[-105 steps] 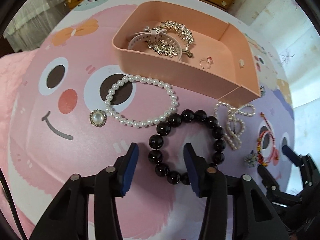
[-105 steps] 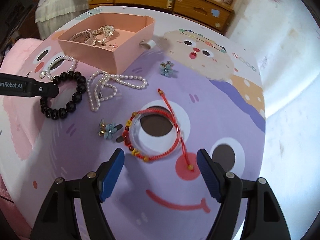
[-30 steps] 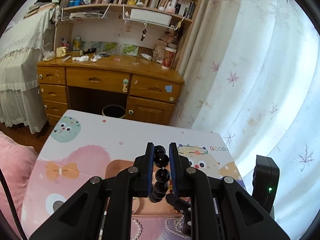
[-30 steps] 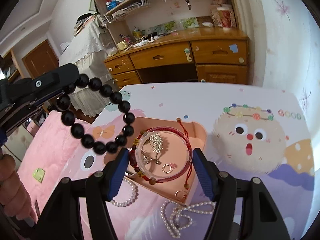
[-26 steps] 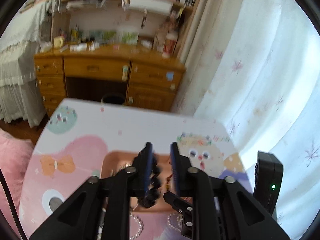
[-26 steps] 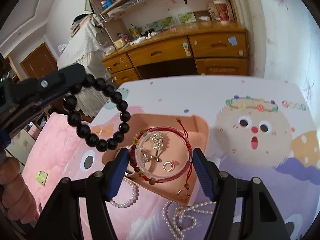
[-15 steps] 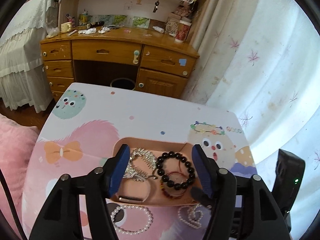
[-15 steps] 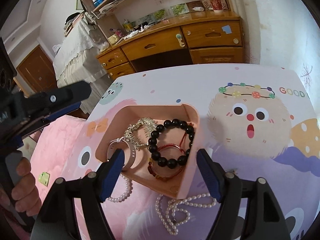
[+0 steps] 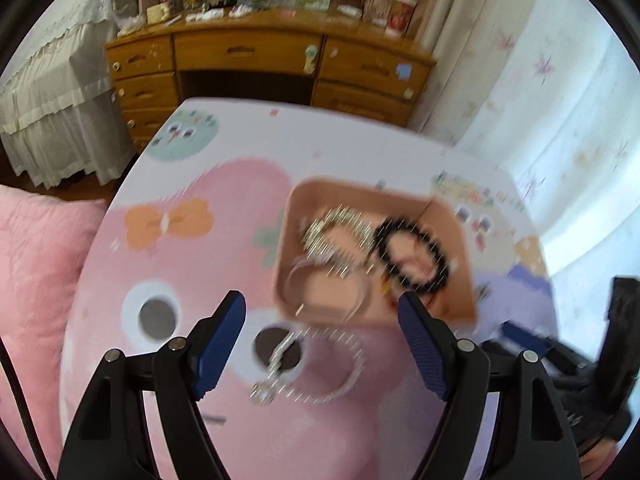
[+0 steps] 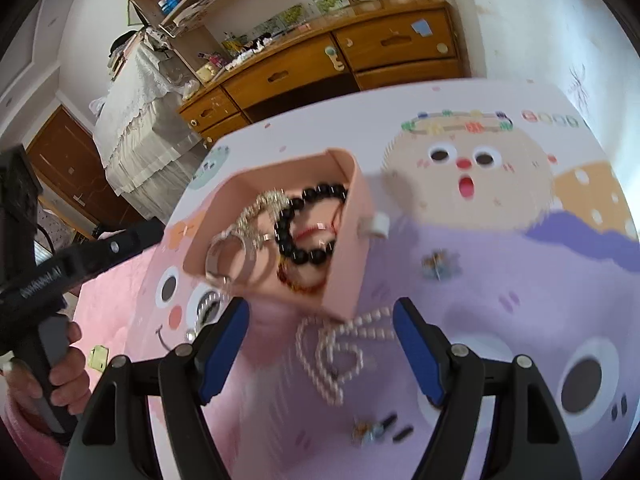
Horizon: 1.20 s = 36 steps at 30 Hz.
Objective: Organize jewelry
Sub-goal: 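Move the left tool to the pearl brooch while the right tool moves to the blue flower charm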
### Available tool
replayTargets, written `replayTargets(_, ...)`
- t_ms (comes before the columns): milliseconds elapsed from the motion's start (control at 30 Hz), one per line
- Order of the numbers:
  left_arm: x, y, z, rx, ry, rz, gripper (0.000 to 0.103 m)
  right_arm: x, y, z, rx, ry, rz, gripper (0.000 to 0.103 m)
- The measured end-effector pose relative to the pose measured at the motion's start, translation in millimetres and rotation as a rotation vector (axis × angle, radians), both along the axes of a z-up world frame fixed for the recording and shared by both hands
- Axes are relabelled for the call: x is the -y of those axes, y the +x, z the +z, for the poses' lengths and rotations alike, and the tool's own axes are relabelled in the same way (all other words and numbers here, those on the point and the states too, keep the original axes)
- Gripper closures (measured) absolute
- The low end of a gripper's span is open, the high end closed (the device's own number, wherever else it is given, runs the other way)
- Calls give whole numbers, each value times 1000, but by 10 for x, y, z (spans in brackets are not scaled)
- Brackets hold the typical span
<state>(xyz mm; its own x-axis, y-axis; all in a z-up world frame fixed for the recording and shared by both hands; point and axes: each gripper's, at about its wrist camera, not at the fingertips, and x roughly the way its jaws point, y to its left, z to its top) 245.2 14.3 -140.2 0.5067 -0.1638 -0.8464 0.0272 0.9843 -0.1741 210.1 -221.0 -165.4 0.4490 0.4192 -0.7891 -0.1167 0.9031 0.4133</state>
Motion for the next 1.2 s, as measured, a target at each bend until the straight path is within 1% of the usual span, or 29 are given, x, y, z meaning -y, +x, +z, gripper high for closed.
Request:
replayTargets(100, -52, -166, -122, -42, 68, -11, 26, 22, -151, -12, -15, -46, 3, 28)
replayTargets(200, -87, -295, -198, -69, 100, -48, 26, 43, -288, -43, -36, -84, 1, 28)
replayTargets(300, -103, -435, -231, -69, 151, -74, 26, 38, -436, -110, -85, -95, 11, 28)
replayTargets(400, -94, -541, -285, -82, 199, -124, 26, -13, -588, -165, -115, -109, 20, 28)
replayTargets(567, -59, -688, -375, -79, 281, -221, 26, -141, -802, -177, -121, -144, 8, 28)
replayTargets(667, -39, -735, -435, -72, 314, -271, 26, -214, -878, -147, -107, -188, -47, 28)
replayTargets(733, -35, -740, -474, -67, 329, -296, 27, -275, -902, -126, -91, -212, -75, 28)
replayTargets(800, -34, -734, -512, -59, 339, -328, 31, -334, -910, -107, -71, -239, -99, 28)
replayTargets(867, -39, -711, -548, -56, 343, -347, 33, -395, -905, -100, -52, -264, -116, 28)
replayTargets(900, -42, -682, -570, -56, 344, -354, 36, -415, -895, -102, -46, -273, -124, 28)
replayTargets(933, -55, -652, -601, -58, 344, -362, 41, -429, -881, -107, -40, -280, -134, 28)
replayTargets(967, -67, -625, -625, -61, 345, -366, 43, -443, -870, -112, -35, -287, -151, 28)
replayTargets(1067, -106, -539, -691, -65, 341, -377, 44, -453, -841, -134, -31, -311, -206, 29)
replayTargets(1133, -133, -489, -712, -59, 331, -392, 46, -459, -812, -170, -45, -331, -233, 38)
replayTargets(1200, -164, -442, -721, -53, 303, -405, 48, -467, -777, -213, -65, -366, -261, 49)
